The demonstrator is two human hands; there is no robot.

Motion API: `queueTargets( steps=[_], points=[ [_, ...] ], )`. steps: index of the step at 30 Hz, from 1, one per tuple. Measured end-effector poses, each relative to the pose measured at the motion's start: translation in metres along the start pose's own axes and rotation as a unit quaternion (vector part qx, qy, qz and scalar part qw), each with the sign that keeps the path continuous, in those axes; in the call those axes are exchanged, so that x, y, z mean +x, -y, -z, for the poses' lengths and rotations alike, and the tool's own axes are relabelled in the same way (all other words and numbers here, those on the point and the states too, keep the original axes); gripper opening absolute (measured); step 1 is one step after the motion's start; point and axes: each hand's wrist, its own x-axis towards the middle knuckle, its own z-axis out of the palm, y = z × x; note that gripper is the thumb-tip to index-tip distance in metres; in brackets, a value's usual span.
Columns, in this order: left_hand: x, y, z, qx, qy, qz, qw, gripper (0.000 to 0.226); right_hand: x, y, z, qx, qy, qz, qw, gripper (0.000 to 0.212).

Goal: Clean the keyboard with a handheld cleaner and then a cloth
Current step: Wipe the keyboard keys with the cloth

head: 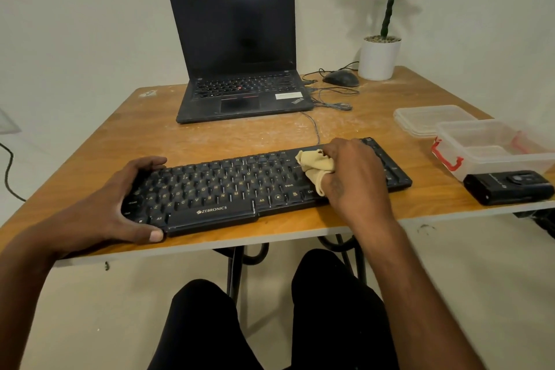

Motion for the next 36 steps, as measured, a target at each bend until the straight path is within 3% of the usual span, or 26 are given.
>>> queueTargets(
  steps=[2, 6, 9, 17, 19, 23, 26, 30, 34, 36],
  points=[
    [0.000, -0.001, 0.000, -0.002, -0.001, -0.002, 1.000, 0.131, 0.003, -0.009, 0.008, 0.017, 0.009, -0.012, 1.000, 0.040],
    [0.000, -0.001, -0.001, -0.011, 0.001, -0.001, 1.000, 0.131, 0.013, -0.023, 0.019, -0.014, -0.048, -0.063, 0.997, 0.028],
    [0.000, 0.001, 0.000, -0.006, 0.002, 0.004, 1.000, 0.131, 0.019, -0.012, 0.010, -0.019, -0.035, -0.071, 0.997, 0.033],
    [0.000, 0.000, 0.001, -0.001, 0.005, 0.007, 1.000, 0.129, 0.010, 0.032, -0.018, 0.021, 0.024, 0.037, 0.999, 0.044],
    [0.000, 0.000, 0.001, -0.004, 0.008, 0.007, 1.000, 0.130, 0.016, 0.020, -0.008, 0.021, 0.041, 0.004, 0.999, 0.038],
    [0.000, 0.000, 0.000, -0.011, 0.005, -0.002, 1.000, 0.128, 0.028, -0.014, 0.013, -0.025, -0.025, -0.086, 0.996, 0.034],
    [0.000, 0.001, 0.000, -0.012, 0.001, -0.004, 1.000, 0.129, 0.035, -0.012, 0.010, -0.021, -0.041, -0.104, 0.994, 0.033],
    [0.000, 0.002, 0.001, -0.005, 0.007, 0.002, 1.000, 0.129, 0.036, 0.021, -0.009, 0.019, -0.014, -0.036, 0.999, 0.028],
    [0.000, 0.002, 0.001, 0.004, 0.007, 0.002, 1.000, 0.131, 0.042, 0.037, -0.025, -0.013, 0.011, 0.046, 0.999, 0.032],
    [0.000, 0.002, 0.001, 0.000, 0.006, -0.001, 1.000, 0.131, 0.047, 0.030, -0.020, -0.003, 0.046, 0.044, 0.998, 0.034]
  ],
)
